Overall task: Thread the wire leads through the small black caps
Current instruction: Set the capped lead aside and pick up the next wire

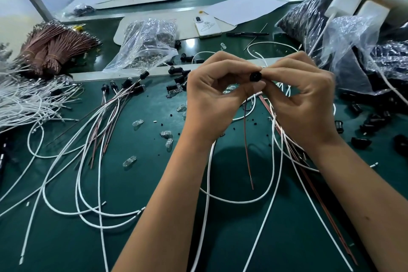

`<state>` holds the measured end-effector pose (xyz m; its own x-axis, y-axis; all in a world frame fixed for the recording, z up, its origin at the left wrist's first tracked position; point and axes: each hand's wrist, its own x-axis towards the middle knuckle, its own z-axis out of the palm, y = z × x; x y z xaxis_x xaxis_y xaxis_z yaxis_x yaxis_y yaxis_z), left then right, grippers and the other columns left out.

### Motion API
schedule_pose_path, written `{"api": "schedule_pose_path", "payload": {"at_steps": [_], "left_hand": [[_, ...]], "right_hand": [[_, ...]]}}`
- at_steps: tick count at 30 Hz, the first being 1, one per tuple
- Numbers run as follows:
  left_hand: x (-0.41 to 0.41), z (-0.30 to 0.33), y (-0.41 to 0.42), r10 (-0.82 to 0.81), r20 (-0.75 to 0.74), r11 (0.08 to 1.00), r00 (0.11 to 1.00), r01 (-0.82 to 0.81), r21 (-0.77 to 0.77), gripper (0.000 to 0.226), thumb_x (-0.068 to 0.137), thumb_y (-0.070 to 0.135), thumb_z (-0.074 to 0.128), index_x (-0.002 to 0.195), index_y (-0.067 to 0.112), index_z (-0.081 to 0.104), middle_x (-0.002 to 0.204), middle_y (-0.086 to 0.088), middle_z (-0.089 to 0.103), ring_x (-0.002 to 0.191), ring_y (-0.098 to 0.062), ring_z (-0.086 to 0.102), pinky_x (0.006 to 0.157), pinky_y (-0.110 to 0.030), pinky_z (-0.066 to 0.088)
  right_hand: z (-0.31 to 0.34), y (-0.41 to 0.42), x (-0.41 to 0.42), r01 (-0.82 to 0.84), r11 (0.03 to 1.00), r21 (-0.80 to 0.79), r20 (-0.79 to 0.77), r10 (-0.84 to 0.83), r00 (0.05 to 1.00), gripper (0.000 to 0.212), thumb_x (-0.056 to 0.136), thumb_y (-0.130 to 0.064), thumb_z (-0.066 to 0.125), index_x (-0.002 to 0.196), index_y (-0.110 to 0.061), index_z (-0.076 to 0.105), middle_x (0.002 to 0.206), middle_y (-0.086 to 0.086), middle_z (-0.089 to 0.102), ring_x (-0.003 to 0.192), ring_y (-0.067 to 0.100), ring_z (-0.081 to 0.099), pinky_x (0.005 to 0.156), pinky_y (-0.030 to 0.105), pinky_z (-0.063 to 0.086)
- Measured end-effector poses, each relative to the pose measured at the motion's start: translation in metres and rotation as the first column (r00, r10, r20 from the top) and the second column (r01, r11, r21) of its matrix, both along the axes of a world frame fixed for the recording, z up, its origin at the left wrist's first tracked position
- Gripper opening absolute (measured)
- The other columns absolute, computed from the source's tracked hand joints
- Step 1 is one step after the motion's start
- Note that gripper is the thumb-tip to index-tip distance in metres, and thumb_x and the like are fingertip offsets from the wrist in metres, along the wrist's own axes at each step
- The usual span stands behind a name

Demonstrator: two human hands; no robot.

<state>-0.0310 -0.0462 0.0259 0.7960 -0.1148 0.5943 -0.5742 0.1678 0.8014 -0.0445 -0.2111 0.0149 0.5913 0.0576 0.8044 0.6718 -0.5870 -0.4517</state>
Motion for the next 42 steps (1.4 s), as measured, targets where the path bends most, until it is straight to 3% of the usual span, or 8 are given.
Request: {"api": "schedule_pose_path", "payload": {"at_steps": [4,14,18,23,25,28,32,42], "left_hand": [[0.000,-0.001,0.000,-0.003,-0.036,1.000,0.999,0.002,-0.011,0.034,0.071,-0.019,0.078,0.102,-0.008,0.071,0.095,-0.020,0.065,0.082,-0.023,0.063,0.080,-0.030,0.052],[-0.001,0.001,0.002,-0.019,-0.014,1.000,1.000,0.019,-0.003,0.027,0.070,-0.016,0.081,0.093,-0.006,0.073,0.090,-0.019,0.065,0.083,-0.028,0.066,0.079,-0.037,0.055],[-0.001,0.002,0.002,-0.044,-0.030,0.998,0.999,0.043,-0.052,0.029,0.069,-0.015,0.081,0.094,-0.005,0.071,0.091,-0.017,0.064,0.082,-0.023,0.065,0.078,-0.031,0.052],[-0.002,0.000,0.002,-0.103,-0.108,0.990,0.989,0.091,-0.110,0.024,0.070,-0.012,0.081,0.089,0.001,0.075,0.085,-0.009,0.068,0.082,-0.020,0.064,0.079,-0.032,0.053],[-0.002,0.000,0.002,-0.138,-0.154,0.981,0.978,0.114,-0.154,0.020,0.074,-0.012,0.078,0.088,0.002,0.074,0.083,-0.005,0.071,0.078,-0.016,0.067,0.074,-0.027,0.054],[0.000,-0.001,0.002,-0.133,-0.269,0.967,0.954,0.065,-0.247,0.016,0.079,-0.012,0.074,0.090,0.001,0.072,0.081,-0.006,0.074,0.075,-0.015,0.068,0.075,-0.026,0.055],[0.000,-0.007,-0.003,-0.081,-0.454,0.972,0.887,-0.030,-0.232,0.011,0.083,-0.001,0.076,0.090,0.007,0.074,0.080,-0.008,0.074,0.073,-0.015,0.066,0.072,-0.025,0.053],[-0.002,-0.012,-0.016,-0.186,-0.613,0.923,0.768,-0.076,-0.376,0.013,0.086,0.001,0.075,0.081,0.012,0.072,0.073,-0.001,0.071,0.064,-0.012,0.059,0.066,-0.022,0.054]], "right_hand": [[-0.001,0.001,0.000,-0.016,1.000,-0.023,-0.038,0.015,0.999,0.011,0.094,-0.011,0.076,0.101,-0.003,0.080,0.093,0.002,0.074,0.086,0.026,0.062,0.076,0.029,0.051],[-0.003,0.001,0.002,-0.104,0.992,0.070,-0.105,0.112,0.988,0.011,0.091,-0.006,0.077,0.099,-0.014,0.078,0.090,-0.006,0.072,0.085,0.018,0.063,0.075,0.027,0.051],[-0.003,-0.001,0.004,-0.337,0.835,0.434,-0.311,0.490,0.814,0.007,0.092,-0.016,0.077,0.097,-0.020,0.076,0.089,-0.011,0.074,0.083,0.007,0.066,0.077,0.022,0.050],[-0.002,0.000,0.003,-0.361,0.683,0.635,-0.339,0.666,0.665,0.018,0.081,-0.036,0.084,0.089,-0.022,0.078,0.086,0.000,0.073,0.083,0.018,0.066,0.083,0.032,0.055],[-0.002,0.000,0.003,-0.352,0.650,0.674,-0.356,0.703,0.616,0.016,0.082,-0.035,0.084,0.088,-0.022,0.077,0.080,0.004,0.071,0.071,0.020,0.064,0.071,0.031,0.057],[-0.003,0.001,0.003,-0.290,0.681,0.673,-0.384,0.656,0.649,0.015,0.082,-0.028,0.080,0.092,-0.017,0.076,0.072,0.006,0.067,0.055,0.018,0.053,0.051,0.024,0.043],[-0.004,0.004,0.004,-0.169,0.738,0.654,-0.439,0.551,0.709,0.009,0.082,-0.027,0.081,0.084,-0.018,0.078,0.063,0.002,0.059,0.052,0.015,0.040,0.048,0.027,0.028],[-0.006,0.010,0.003,-0.109,0.776,0.622,-0.443,0.463,0.767,0.015,0.089,-0.018,0.072,0.087,-0.003,0.070,0.058,-0.003,0.048,0.051,0.013,0.034,0.048,0.029,0.027]]}}
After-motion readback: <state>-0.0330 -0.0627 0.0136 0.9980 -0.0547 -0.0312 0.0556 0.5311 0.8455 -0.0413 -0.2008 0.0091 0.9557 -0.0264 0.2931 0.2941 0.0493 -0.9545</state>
